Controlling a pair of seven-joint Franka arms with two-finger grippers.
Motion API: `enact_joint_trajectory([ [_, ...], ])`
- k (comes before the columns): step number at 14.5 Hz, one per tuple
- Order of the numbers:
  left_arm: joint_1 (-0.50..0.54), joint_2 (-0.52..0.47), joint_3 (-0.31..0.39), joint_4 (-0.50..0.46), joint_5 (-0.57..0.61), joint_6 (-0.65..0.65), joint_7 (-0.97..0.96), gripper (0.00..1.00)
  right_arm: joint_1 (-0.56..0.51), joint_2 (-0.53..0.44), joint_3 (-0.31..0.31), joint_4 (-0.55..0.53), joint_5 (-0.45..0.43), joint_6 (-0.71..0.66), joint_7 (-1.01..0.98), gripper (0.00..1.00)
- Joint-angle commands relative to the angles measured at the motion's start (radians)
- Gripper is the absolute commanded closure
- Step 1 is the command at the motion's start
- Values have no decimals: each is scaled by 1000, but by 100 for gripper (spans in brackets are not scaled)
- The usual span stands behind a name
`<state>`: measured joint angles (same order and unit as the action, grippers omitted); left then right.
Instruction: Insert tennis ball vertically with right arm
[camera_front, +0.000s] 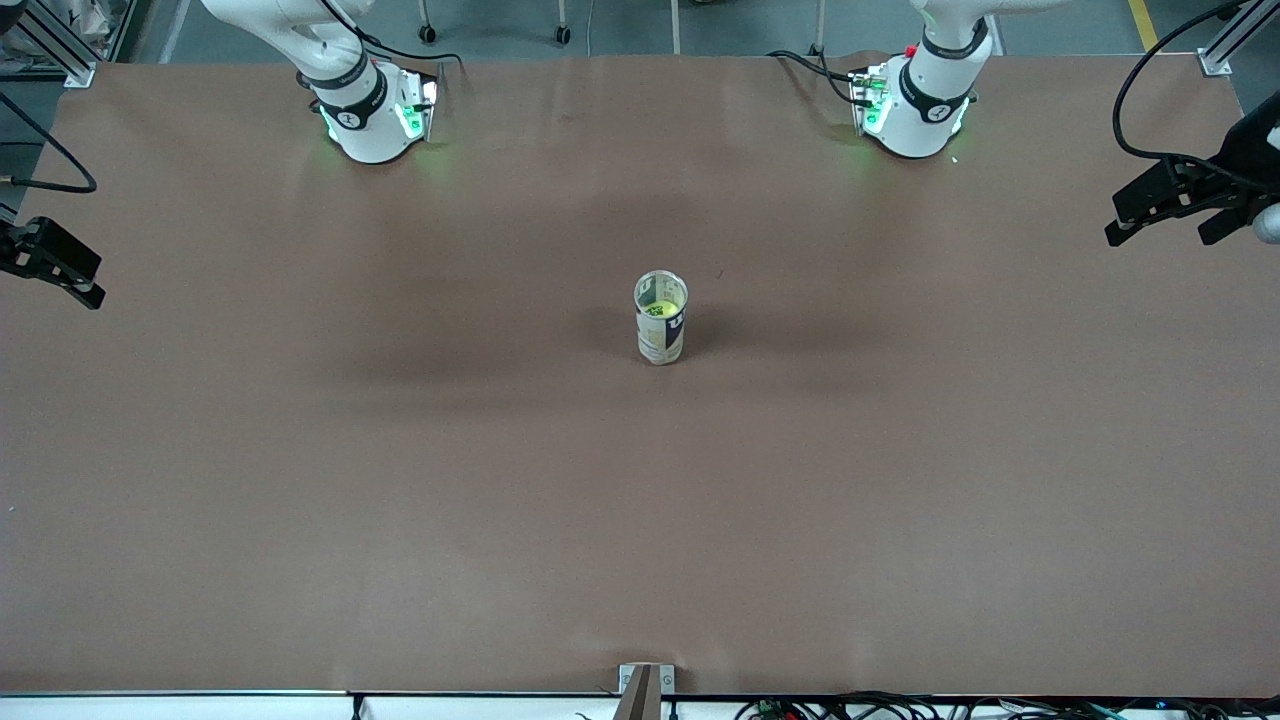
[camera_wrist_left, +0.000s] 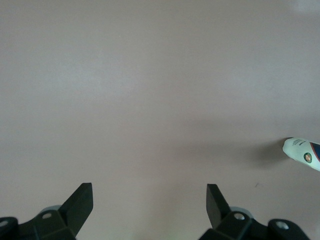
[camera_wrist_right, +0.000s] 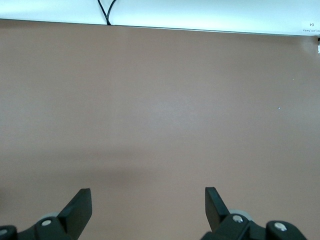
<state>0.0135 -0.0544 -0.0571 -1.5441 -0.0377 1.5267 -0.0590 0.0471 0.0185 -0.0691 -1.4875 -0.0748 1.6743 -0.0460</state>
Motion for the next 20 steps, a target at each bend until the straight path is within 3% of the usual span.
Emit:
enact_joint_trajectory([
  [1,0,-12,-6,10,25,-34,14,0,-3,4,2,-2,-2,7,8,0],
  [20,2,-16,-23,10,67,-88,27,0,-3,4,2,-2,-2,7,8,0],
])
